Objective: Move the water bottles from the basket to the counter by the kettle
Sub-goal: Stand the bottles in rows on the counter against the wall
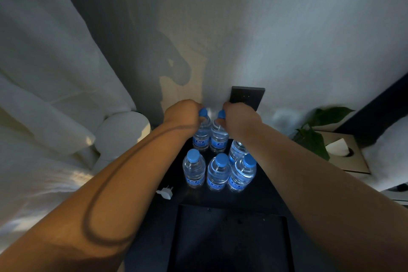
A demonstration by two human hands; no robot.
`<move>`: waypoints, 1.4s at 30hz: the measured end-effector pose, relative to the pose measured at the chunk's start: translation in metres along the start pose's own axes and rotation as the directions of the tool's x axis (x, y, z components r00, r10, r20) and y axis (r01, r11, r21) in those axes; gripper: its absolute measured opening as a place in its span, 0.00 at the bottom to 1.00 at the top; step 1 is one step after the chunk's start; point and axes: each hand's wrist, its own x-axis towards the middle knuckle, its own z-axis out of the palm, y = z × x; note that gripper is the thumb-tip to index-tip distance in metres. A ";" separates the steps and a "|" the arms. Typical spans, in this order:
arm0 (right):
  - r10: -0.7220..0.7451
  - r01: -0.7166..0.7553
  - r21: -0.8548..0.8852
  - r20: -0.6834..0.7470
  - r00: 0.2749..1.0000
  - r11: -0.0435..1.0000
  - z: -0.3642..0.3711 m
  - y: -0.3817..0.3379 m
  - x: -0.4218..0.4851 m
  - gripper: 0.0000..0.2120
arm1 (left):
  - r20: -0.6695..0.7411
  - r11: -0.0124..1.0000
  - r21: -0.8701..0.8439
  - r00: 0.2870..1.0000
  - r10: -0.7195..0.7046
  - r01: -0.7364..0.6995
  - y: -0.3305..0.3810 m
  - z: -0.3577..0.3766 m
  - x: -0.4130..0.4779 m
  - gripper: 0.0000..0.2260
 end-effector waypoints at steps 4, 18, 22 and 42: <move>0.016 -0.017 -0.019 -0.067 0.998 1.000 0.004 -0.001 0.000 0.20 | 0.001 1.000 -0.011 1.000 0.005 -0.005 -0.001 0.000 0.000 0.08; 0.011 -0.013 -0.047 -0.055 0.998 0.999 0.006 -0.001 0.001 0.19 | -0.039 1.000 -0.019 0.999 -0.004 0.003 -0.004 0.007 0.002 0.11; 0.008 -0.011 -0.049 -0.067 0.998 0.999 0.008 -0.001 0.000 0.19 | -0.056 1.000 -0.018 0.998 -0.010 0.009 -0.004 0.008 0.001 0.13; 0.075 -0.075 0.001 -0.016 0.997 0.997 0.000 -0.006 -0.001 0.20 | -0.050 1.000 0.026 0.999 -0.002 0.003 -0.001 0.006 -0.001 0.13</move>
